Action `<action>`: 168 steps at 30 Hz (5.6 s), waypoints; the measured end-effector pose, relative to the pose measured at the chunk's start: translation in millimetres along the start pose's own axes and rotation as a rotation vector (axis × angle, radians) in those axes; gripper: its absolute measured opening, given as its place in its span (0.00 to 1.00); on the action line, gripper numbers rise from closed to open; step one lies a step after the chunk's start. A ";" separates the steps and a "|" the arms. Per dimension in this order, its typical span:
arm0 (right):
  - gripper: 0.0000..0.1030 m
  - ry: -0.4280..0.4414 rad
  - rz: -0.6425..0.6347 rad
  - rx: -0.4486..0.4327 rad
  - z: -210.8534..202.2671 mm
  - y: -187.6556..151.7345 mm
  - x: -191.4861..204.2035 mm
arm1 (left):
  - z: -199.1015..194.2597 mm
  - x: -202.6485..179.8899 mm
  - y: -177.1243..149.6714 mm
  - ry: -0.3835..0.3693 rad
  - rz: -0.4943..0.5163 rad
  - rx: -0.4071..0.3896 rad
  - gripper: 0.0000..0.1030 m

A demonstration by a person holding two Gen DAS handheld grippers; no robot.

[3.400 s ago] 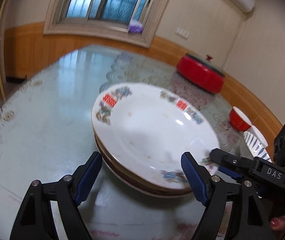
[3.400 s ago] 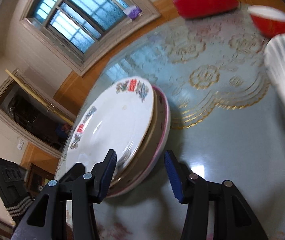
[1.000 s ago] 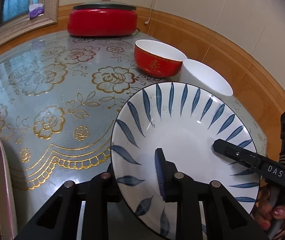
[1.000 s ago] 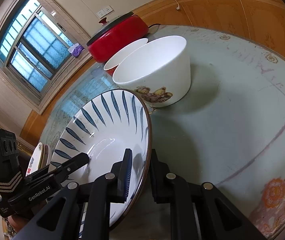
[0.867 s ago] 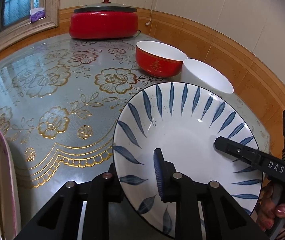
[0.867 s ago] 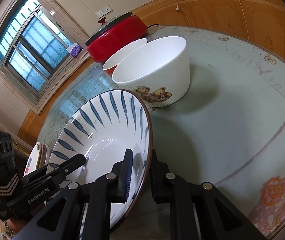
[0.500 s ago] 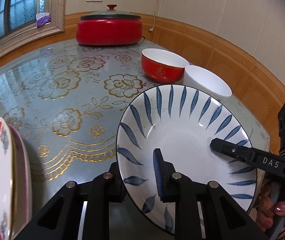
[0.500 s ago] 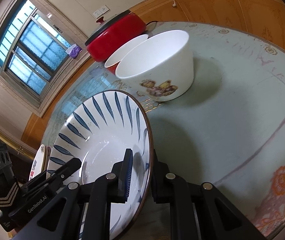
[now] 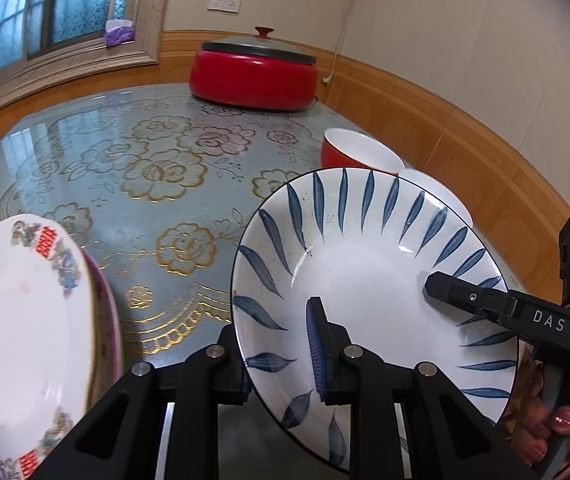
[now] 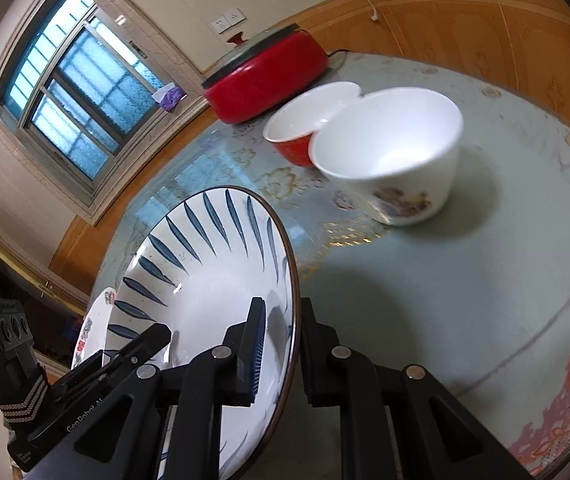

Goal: Organize plates and bowls

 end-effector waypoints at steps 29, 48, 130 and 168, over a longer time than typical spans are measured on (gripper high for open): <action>0.15 0.017 0.017 0.099 22.3 -23.6 7.3 | -10.0 10.1 -37.7 0.047 -0.013 0.061 0.22; 0.25 0.075 0.047 0.128 33.9 -24.1 0.4 | -13.4 5.3 -38.8 0.035 0.018 0.059 0.50; 0.24 -0.099 -0.108 0.462 166.0 117.5 36.2 | 124.5 65.5 115.0 0.156 -0.245 0.297 0.42; 0.17 -0.026 -0.183 0.284 89.7 114.1 69.9 | 29.4 5.0 108.4 0.132 -0.087 0.048 0.14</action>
Point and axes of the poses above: each gripper's, at about its wrist camera, not at the fingertips, and z roughly the way its jaws point, x to its left, y to its top, the point moved 3 cm from there along z, roughly the way its jaws point, and after that the axes turned 1 degree about -x, right-handed, at the moved point
